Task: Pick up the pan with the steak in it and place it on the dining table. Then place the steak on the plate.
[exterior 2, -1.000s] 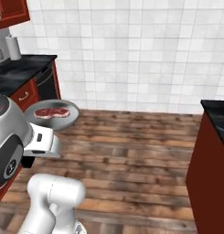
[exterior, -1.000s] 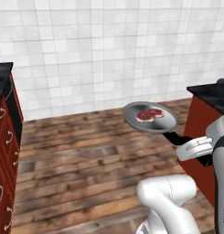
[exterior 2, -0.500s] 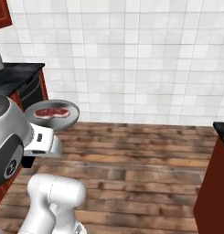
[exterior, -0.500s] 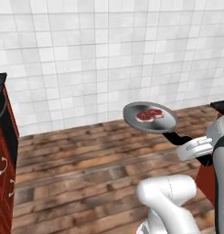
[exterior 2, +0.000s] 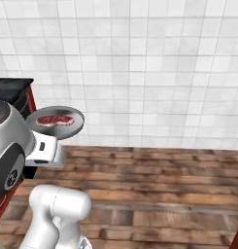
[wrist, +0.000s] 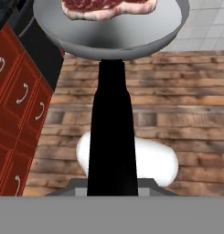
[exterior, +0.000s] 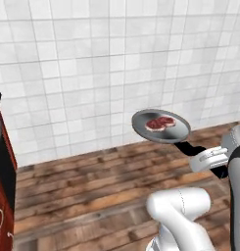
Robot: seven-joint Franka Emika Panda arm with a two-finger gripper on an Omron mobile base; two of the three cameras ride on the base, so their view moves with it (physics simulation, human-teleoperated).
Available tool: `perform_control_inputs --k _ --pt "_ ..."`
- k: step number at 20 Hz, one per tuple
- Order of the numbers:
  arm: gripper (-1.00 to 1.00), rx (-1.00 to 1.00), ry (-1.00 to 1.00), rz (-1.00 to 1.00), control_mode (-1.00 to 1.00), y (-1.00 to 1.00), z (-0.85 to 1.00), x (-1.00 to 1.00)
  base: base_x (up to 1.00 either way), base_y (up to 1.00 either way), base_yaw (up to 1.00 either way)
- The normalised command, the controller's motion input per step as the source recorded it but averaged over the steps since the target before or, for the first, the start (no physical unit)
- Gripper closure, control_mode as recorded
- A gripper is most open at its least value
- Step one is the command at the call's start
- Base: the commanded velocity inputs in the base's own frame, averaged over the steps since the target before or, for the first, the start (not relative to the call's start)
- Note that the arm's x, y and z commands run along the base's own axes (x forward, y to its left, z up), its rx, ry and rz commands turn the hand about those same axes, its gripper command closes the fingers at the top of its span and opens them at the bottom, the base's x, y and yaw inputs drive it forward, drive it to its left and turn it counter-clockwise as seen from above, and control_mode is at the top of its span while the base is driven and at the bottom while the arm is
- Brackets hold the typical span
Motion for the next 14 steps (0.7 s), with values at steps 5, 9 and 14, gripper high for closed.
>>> perform_control_inputs --k 5,9,14 --pt "1.00 0.00 0.00 0.00 1.00 0.00 0.00 0.00 1.00 0.45 -0.06" --pt "1.00 0.00 0.00 0.00 1.00 0.00 0.00 0.00 1.00 0.45 -0.06" --pt "1.00 0.00 0.00 0.00 1.00 0.00 0.00 0.00 1.00 0.45 -0.06"
